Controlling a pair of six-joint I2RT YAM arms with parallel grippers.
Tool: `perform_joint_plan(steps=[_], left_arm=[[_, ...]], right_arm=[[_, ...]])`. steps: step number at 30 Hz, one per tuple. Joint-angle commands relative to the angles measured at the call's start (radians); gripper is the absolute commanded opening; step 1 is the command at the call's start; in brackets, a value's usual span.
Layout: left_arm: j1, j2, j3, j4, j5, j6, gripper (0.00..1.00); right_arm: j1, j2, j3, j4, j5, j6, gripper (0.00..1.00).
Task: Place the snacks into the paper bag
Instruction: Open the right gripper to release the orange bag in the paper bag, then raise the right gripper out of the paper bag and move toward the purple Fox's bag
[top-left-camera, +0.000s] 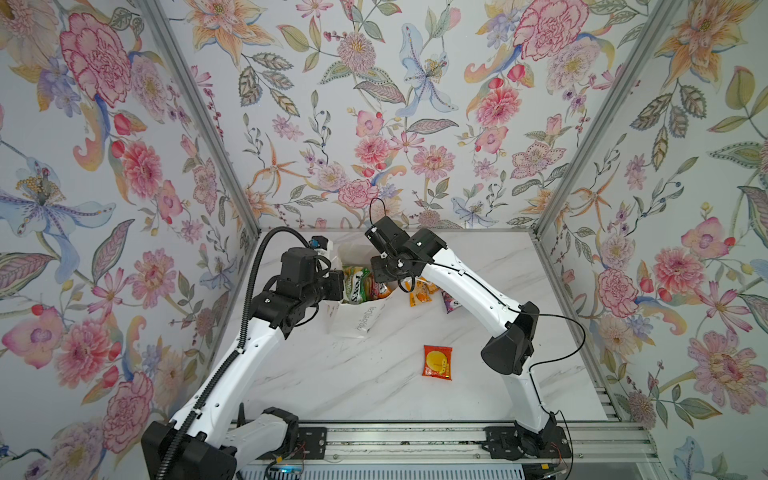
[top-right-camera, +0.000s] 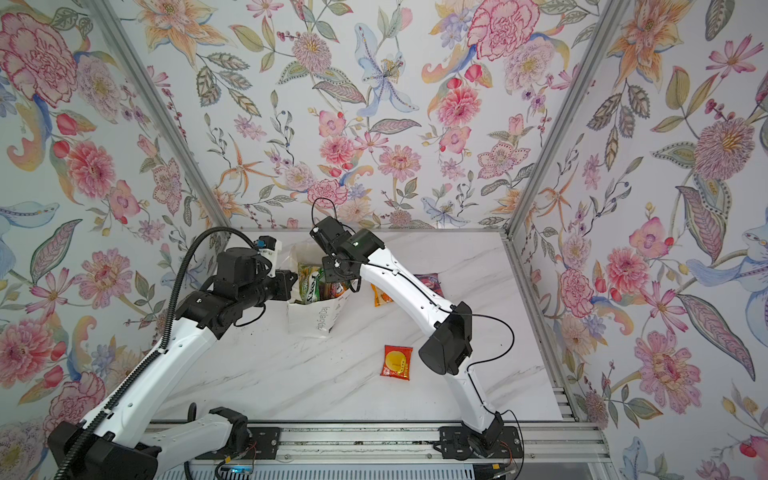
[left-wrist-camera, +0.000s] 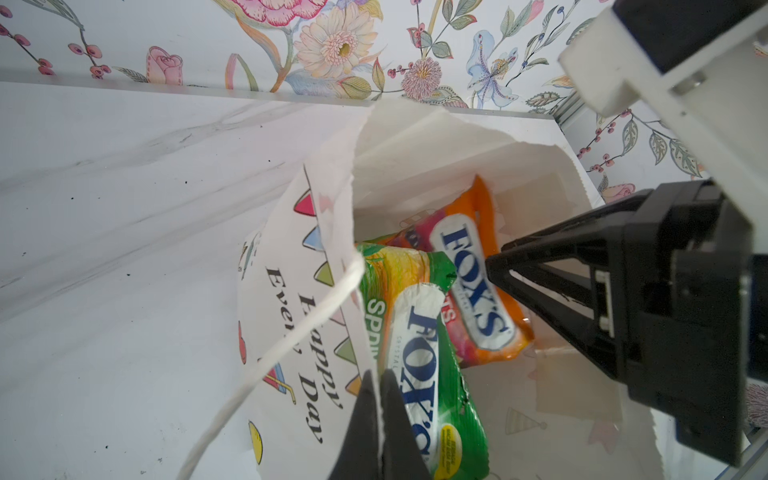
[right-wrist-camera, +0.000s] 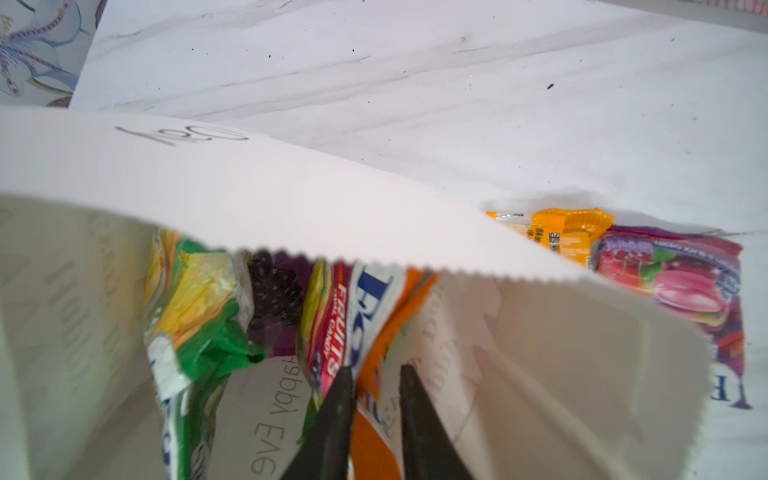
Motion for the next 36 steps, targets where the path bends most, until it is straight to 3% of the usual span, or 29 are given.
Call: perform_joint_plan(steps=[1, 10, 20, 29, 36], left_arm=[[0.005, -0.009, 0.028, 0.073, -0.001, 0.012, 0.00], [0.004, -0.005, 0.035, 0.066, -0.013, 0.019, 0.00], [0.006, -0.004, 0.041, 0.053, -0.029, 0.036, 0.00], [0.012, -0.012, 0.037, 0.056, -0.045, 0.058, 0.00], [0.028, -0.032, 0.013, 0.064, -0.049, 0.085, 0.00]], right_arm=[[0.008, -0.016, 0.018, 0.001, 0.047, -0.018, 0.28], [0.027, -0.080, 0.048, 0.001, 0.035, -0.046, 0.32], [0.061, -0.262, 0.067, 0.002, 0.041, -0.104, 0.46], [0.063, -0.480, -0.117, 0.010, 0.187, -0.145, 0.57], [0.046, -0.708, -0.413, 0.117, 0.264, -0.163, 0.63]])
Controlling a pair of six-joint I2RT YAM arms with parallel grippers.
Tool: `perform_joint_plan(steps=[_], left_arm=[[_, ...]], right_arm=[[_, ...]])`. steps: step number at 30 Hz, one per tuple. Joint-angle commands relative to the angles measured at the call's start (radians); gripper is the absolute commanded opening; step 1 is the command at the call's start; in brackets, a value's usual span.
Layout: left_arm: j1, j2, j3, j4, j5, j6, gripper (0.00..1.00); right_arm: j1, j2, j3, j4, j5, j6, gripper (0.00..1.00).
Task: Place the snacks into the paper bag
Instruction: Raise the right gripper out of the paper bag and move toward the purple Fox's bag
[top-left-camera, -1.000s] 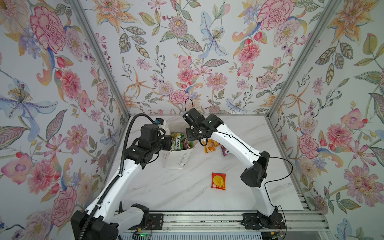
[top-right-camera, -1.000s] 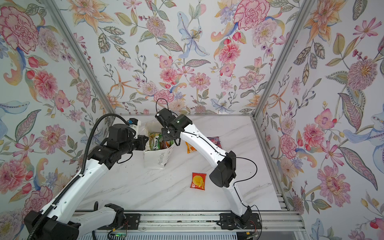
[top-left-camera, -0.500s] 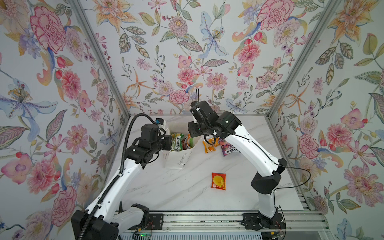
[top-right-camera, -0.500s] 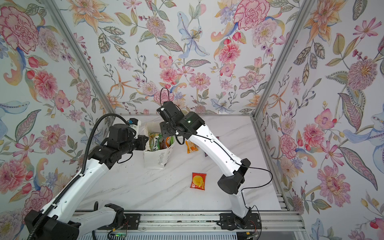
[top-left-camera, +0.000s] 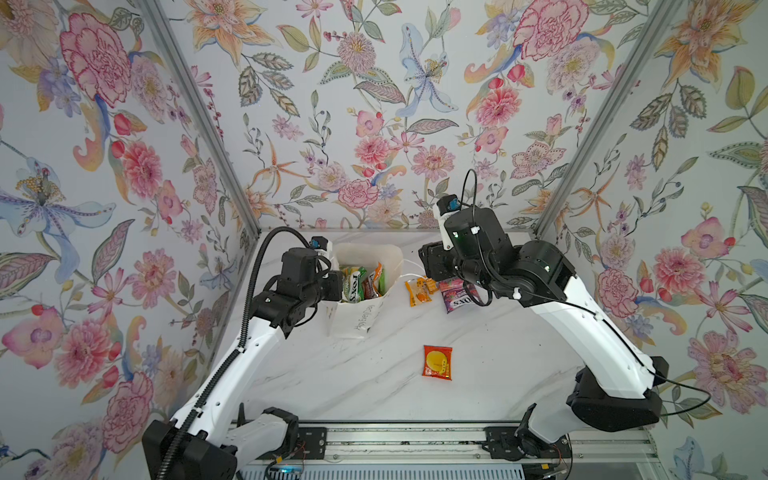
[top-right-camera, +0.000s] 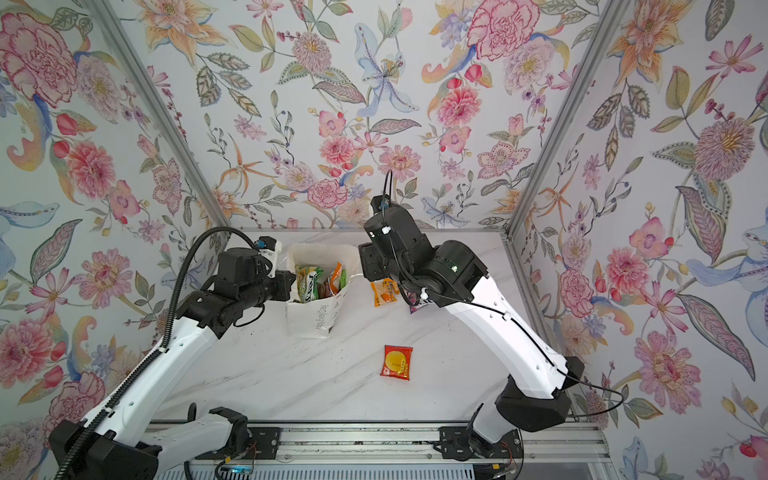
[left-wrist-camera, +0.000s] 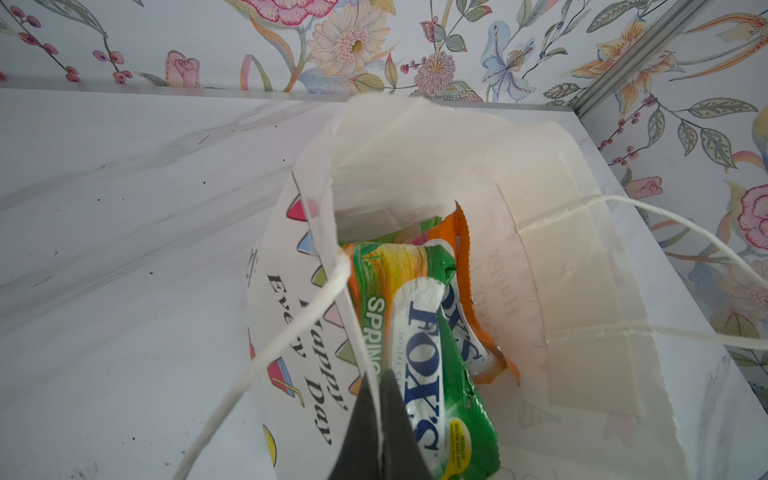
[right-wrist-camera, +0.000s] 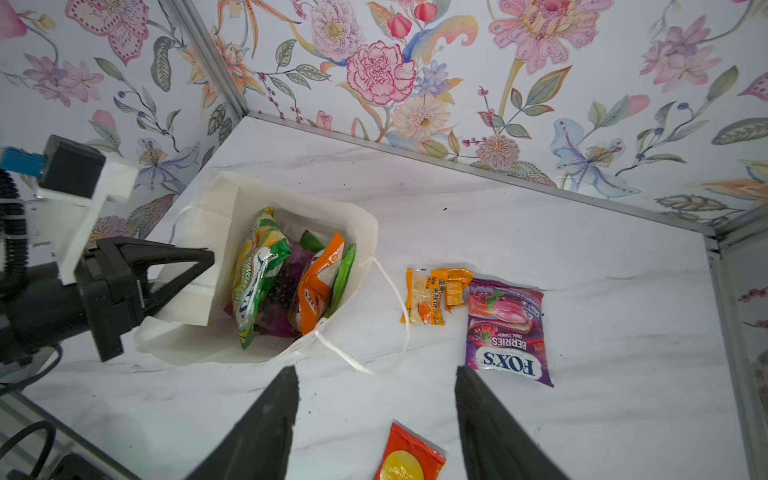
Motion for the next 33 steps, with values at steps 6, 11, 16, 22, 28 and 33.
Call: perform_joint_plan(steps=[6, 11, 16, 22, 28, 33], left_arm=[[0.025, -0.063, -0.008, 0.083, -0.043, 0.086, 0.00], [0.028, -0.126, -0.066, 0.120, -0.061, 0.116, 0.00], [0.029, -0.180, -0.124, 0.167, -0.066, 0.134, 0.00], [0.029, -0.203, -0.139, 0.190, -0.068, 0.147, 0.00], [0.033, -0.222, -0.159, 0.205, -0.059, 0.147, 0.00], [0.032, -0.227, -0.168, 0.210, -0.058, 0.148, 0.00]], right_arm=[[-0.061, -0.275, -0.378, 0.200, 0.060, -0.080, 0.63], [-0.142, -0.420, -0.623, 0.305, 0.026, -0.064, 0.71], [-0.278, -0.500, -0.804, 0.315, -0.069, 0.030, 0.72], [-0.468, -0.558, -0.991, 0.361, -0.214, 0.108, 0.75], [-0.615, -0.547, -1.182, 0.486, -0.406, 0.285, 0.77], [-0.679, -0.564, -1.355, 0.676, -0.492, 0.463, 0.80]])
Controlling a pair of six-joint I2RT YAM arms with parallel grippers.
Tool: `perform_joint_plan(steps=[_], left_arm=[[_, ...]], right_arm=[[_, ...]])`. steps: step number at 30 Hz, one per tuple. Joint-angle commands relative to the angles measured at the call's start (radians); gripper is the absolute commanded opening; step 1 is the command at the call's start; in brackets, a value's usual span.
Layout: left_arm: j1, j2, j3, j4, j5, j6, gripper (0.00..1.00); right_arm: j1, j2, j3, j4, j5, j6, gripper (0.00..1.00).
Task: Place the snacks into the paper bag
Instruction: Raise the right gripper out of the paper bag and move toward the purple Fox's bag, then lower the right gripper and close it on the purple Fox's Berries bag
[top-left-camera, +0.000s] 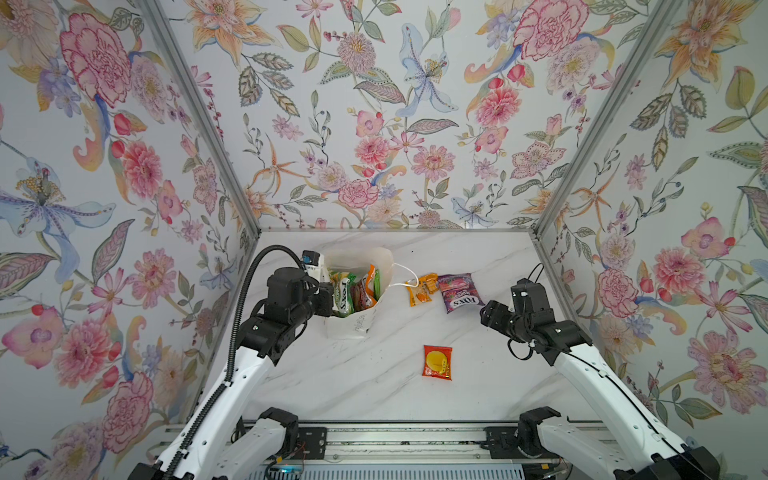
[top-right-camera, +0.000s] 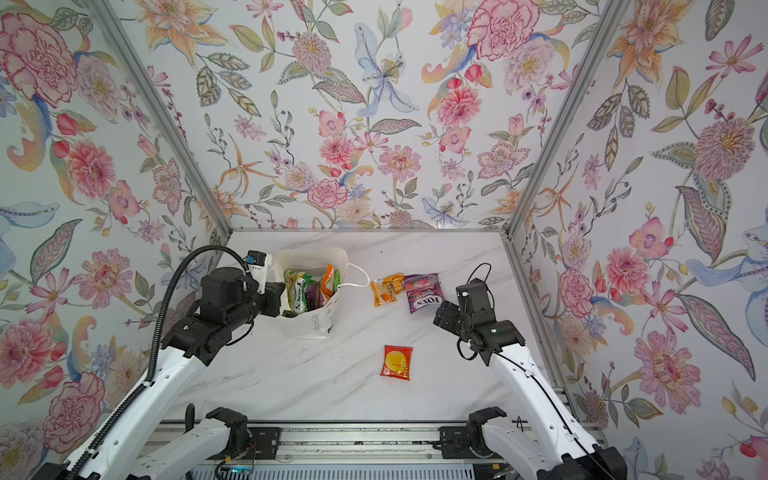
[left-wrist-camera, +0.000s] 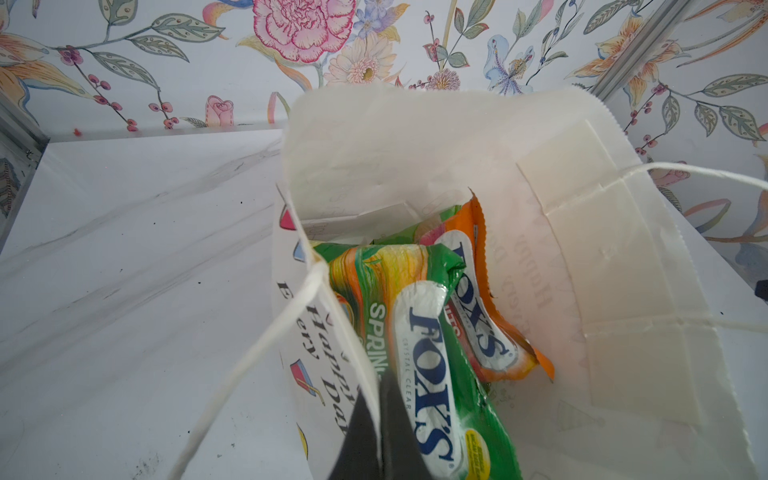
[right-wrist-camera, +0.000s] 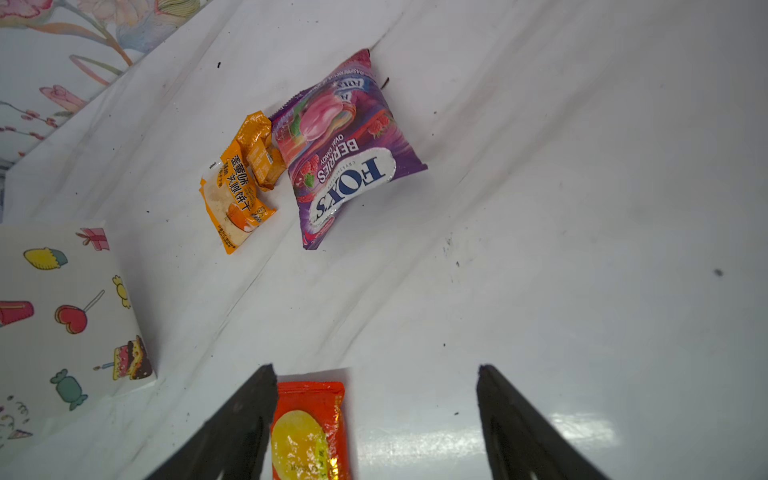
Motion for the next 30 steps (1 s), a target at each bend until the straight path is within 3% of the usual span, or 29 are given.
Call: perform_joint_plan(steps=[1, 8, 14, 30], left_arm=[[0.012, -0.037, 0.006, 0.137, -0.023, 0.043, 0.00], [0.022, -0.036, -0.007, 0.146, 0.002, 0.038, 0.00], [0.030, -0.041, -0.010, 0.154, 0.011, 0.034, 0.00], [0.034, -0.043, -0.013, 0.162, 0.021, 0.031, 0.00]], right_arm=[[-0.023, -0.020, -0.096, 0.180, -0.085, 0.178, 0.81], [-0.047, -0.034, -0.292, 0.403, -0.089, 0.340, 0.80], [-0.052, 0.046, -0.371, 0.643, -0.128, 0.441, 0.77], [-0.065, 0.402, -0.225, 0.862, -0.131, 0.505, 0.68]])
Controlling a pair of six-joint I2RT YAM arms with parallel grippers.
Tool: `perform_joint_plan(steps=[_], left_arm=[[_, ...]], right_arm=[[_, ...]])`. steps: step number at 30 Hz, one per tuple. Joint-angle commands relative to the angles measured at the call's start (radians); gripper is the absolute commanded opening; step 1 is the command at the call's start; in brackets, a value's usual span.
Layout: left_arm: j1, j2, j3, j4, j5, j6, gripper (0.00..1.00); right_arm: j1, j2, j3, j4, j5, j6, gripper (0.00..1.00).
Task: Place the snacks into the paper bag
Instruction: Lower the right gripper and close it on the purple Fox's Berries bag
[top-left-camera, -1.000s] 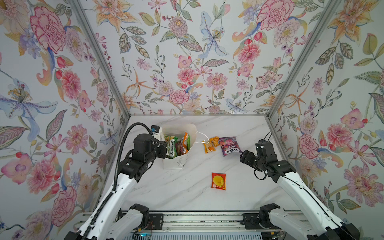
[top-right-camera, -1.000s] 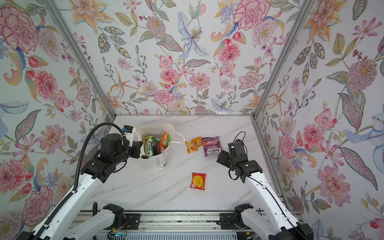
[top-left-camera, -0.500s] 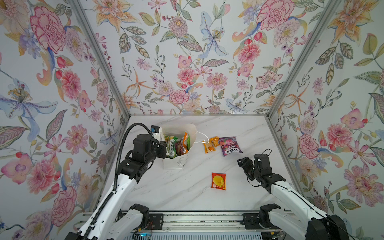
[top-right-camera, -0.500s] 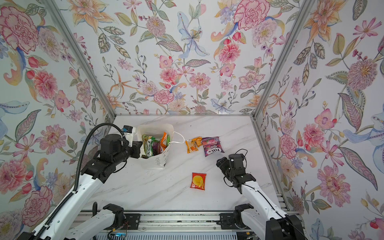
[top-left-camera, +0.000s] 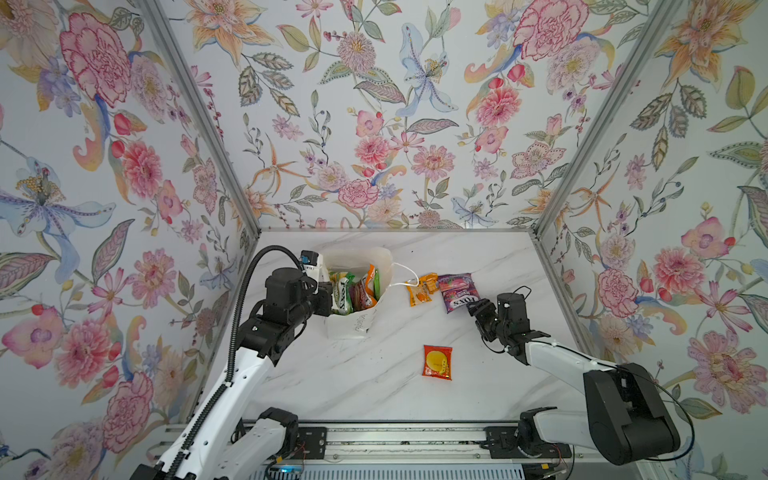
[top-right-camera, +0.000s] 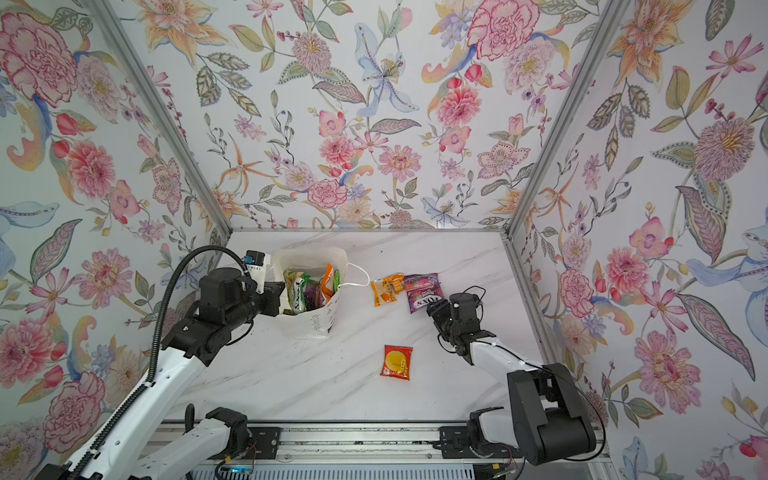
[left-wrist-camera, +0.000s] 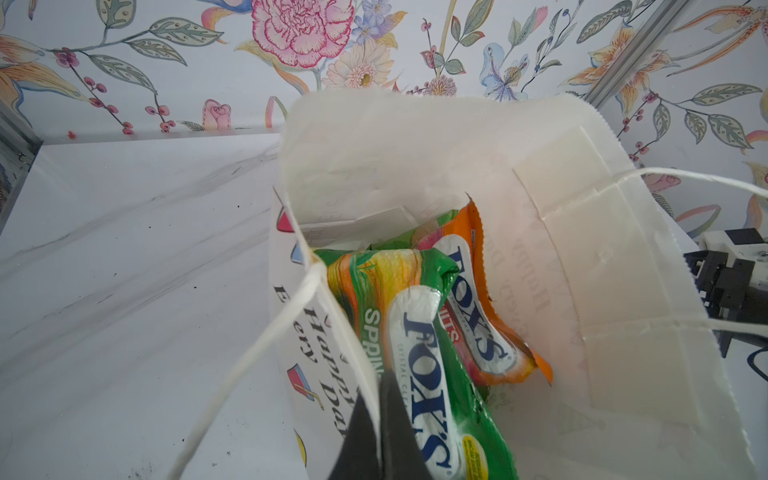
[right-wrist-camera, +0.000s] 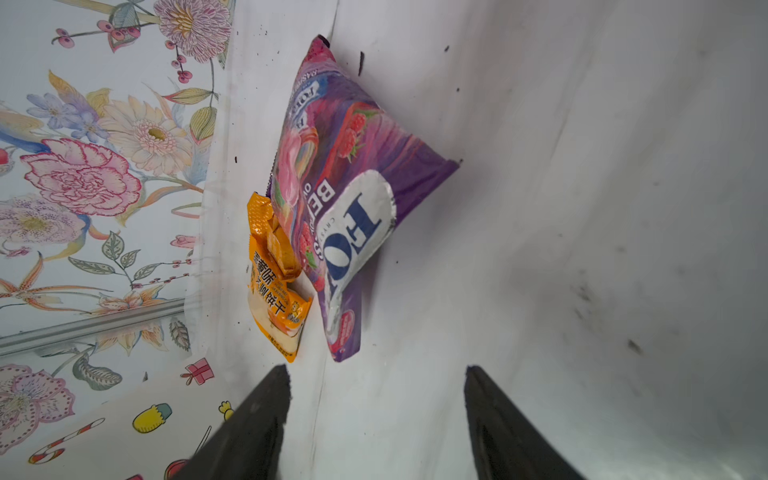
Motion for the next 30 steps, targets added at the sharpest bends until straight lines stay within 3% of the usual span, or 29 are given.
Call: perform_joint_plan(steps=[1, 13, 17, 24, 30], left_arm=[[0.015, -0.037, 0.004, 0.133, -0.007, 0.030, 0.00], [0.017, -0.034, 0.001, 0.138, 0.000, 0.025, 0.00], [0.018, -0.030, 0.001, 0.138, 0.001, 0.025, 0.00], [0.019, -0.032, 0.000, 0.139, 0.001, 0.023, 0.00], [0.019, -0.028, 0.001, 0.140, 0.006, 0.021, 0.00]], right_arm=[[-0.015, 0.059, 0.043, 0.073, 0.002, 0.037, 0.67], [-0.022, 0.277, 0.130, 0.170, -0.043, 0.084, 0.46], [-0.024, 0.325, 0.131, 0.215, -0.066, 0.095, 0.29], [-0.032, 0.309, 0.088, 0.251, -0.075, 0.112, 0.05], [-0.038, 0.219, 0.055, 0.208, -0.057, 0.089, 0.00]])
